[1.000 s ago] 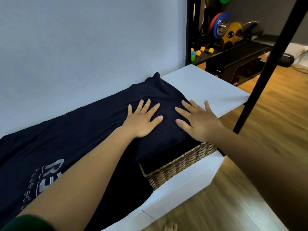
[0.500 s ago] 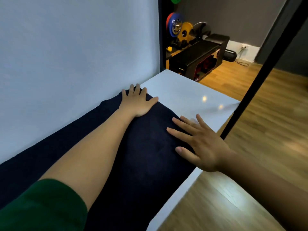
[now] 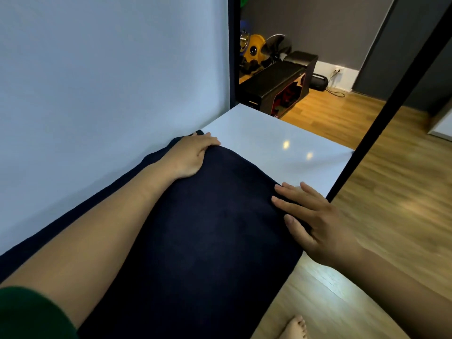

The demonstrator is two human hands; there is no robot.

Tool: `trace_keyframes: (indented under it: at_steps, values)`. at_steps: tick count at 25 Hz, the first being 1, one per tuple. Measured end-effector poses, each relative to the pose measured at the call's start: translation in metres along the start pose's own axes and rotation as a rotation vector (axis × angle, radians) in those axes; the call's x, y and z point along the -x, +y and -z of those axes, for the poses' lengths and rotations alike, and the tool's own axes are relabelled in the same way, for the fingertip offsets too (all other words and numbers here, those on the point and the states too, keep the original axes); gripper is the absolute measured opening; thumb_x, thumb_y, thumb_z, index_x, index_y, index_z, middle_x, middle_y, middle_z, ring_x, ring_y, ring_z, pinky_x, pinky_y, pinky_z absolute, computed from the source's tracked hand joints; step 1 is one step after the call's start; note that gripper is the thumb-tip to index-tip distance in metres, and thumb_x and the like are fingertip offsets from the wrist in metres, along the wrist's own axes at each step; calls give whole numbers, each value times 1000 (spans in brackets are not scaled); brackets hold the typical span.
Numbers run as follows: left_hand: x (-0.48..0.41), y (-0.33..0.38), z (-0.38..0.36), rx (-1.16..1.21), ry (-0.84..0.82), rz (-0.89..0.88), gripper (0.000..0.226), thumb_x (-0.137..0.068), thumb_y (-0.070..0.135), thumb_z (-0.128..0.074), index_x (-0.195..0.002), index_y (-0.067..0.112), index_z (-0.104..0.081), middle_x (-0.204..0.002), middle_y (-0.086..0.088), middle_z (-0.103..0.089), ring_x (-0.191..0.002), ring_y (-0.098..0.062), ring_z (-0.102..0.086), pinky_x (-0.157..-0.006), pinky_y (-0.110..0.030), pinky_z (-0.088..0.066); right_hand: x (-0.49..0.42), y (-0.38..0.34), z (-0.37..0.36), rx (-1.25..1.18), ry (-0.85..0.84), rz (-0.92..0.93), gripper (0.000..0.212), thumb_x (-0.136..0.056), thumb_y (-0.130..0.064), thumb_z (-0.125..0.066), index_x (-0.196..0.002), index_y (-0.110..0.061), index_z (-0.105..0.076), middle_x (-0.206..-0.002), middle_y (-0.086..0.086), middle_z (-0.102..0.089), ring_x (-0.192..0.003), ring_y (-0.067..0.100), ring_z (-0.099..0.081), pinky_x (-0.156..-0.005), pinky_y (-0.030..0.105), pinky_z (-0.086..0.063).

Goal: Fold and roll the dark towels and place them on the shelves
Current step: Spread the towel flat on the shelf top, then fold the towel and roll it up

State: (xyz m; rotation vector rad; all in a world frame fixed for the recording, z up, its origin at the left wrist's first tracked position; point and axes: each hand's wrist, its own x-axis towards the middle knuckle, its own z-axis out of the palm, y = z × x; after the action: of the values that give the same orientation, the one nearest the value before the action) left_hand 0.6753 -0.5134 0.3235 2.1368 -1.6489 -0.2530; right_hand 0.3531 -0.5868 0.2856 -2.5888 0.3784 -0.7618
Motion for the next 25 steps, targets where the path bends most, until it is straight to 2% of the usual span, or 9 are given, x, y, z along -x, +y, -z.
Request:
trace_keyframes:
  at_steps: [2,5,9,12,15,17,20,23,25]
  values:
    - [-6,2,5,-145,-73,-74,46,-102,5,-33,-139,24,-52,-144,5,-48,-138,-16,-36,-109,-20,-18,-7,-8,2,-24,46,-104,33,-96,-37,-53,-116,-20,-73,-132,-6,-63,-126,9,-55,-111,46,-38]
    - [-22,-6,31,-537,-296,-135,39,-102,24,-43,-137,39,-46,-134,14,-46,-126,-18,-35,-105,-36,-22,-22,-26,18,141,40,-287,12,-86,-34,-70,-96,-30,-77,-103,-15,-70,-97,10,-61,-83,33,-51]
    - [-38,-11,63,-699,-372,-17,19,-91,30,-63,-106,38,-54,-104,4,-42,-98,-22,-39,-86,-37,-38,-19,-29,42,37,-31,-658,11,-83,-32,-73,-87,-31,-62,-79,-13,-62,-65,0,-59,-53,15,-38]
    - [-47,-6,58,-777,-392,-115,24,-87,31,-68,-81,35,-45,-97,4,-40,-95,-23,-47,-77,-34,-40,-14,-25,49,-257,-56,-898,20,-81,-22,-78,-89,-19,-61,-73,3,-67,-53,7,-62,-55,29,-50]
    - [-52,-10,62,-690,-392,-122,30,-84,32,-69,-69,36,-43,-93,7,-43,-97,-24,-51,-81,-38,-46,-13,-20,52,-447,-100,-1012,23,-79,-14,-81,-93,-8,-63,-62,12,-64,-50,15,-59,-53,32,-47]
    - [-53,-9,58,-629,-321,-103,21,-87,30,-67,-77,35,-49,-95,4,-47,-94,-22,-51,-81,-38,-47,-20,-15,58,-351,-82,-967,16,-80,-13,-80,-88,-10,-66,-57,2,-61,-48,13,-54,-54,31,-43]
    - [-62,1,37,-609,-123,-103,4,-92,24,-58,-92,21,-55,-99,-1,-51,-90,-25,-52,-73,-38,-44,-37,8,67,-90,-21,-876,8,-83,-17,-78,-82,-17,-70,-70,-3,-66,-65,15,-60,-61,29,-45]
    - [-71,8,23,-674,15,-36,15,-90,15,-53,-105,16,-56,-101,-5,-49,-82,-28,-52,-64,-37,-42,-50,33,71,67,-47,-835,7,-84,-20,-75,-89,-16,-73,-82,1,-70,-81,22,-65,-69,32,-50]
    - [-72,15,18,-770,55,51,36,-86,8,-56,-120,15,-50,-113,-7,-48,-93,-28,-52,-63,-36,-39,-55,45,71,98,-46,-818,8,-84,-21,-75,-90,-17,-71,-85,2,-70,-82,24,-66,-67,31,-49]
